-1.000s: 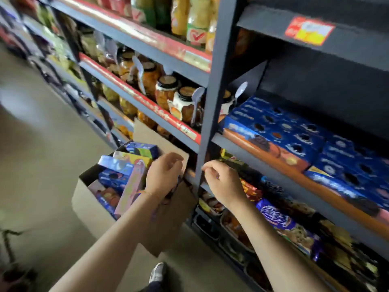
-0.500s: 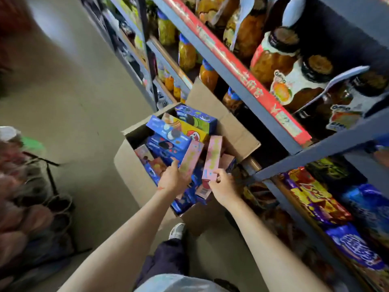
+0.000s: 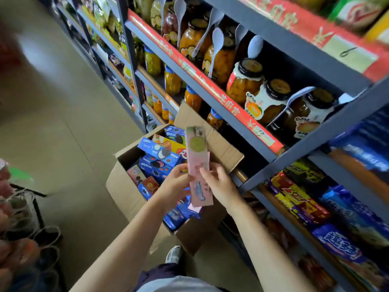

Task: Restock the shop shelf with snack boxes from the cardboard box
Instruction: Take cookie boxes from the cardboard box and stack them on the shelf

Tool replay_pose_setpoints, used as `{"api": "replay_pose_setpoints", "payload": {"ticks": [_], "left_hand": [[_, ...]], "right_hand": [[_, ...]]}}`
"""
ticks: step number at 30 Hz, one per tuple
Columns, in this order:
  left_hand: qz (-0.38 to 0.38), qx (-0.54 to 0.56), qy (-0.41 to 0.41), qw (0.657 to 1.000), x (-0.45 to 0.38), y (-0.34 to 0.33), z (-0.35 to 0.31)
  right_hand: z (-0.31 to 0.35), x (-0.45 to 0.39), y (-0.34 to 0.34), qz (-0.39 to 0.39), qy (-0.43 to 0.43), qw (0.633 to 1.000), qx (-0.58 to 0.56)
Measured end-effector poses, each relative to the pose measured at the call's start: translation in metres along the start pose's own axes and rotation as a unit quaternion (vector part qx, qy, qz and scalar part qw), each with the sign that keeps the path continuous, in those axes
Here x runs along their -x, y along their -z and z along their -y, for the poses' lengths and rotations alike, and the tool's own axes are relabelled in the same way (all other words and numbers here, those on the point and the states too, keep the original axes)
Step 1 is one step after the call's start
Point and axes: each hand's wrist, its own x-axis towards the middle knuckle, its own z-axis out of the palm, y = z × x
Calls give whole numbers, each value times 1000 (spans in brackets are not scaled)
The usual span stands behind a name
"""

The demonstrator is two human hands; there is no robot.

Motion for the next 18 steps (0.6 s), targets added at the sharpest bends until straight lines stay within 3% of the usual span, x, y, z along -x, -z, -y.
{"api": "replay_pose_setpoints", "payload": {"ticks": [5, 12, 16, 18], "left_hand": [[69, 3, -91, 993, 24, -73, -56], [148, -81, -224, 960, 53, -191, -84], [218, -182, -324, 902, 65, -243, -89], [227, -256, -399, 851, 69, -267, -94]], "right_hand": [[47, 51, 63, -40, 99, 993, -46], [62, 134, 181, -126, 161, 978, -50], [58, 174, 225, -227, 216, 944, -101], [53, 195, 245, -309, 239, 910, -137]]}}
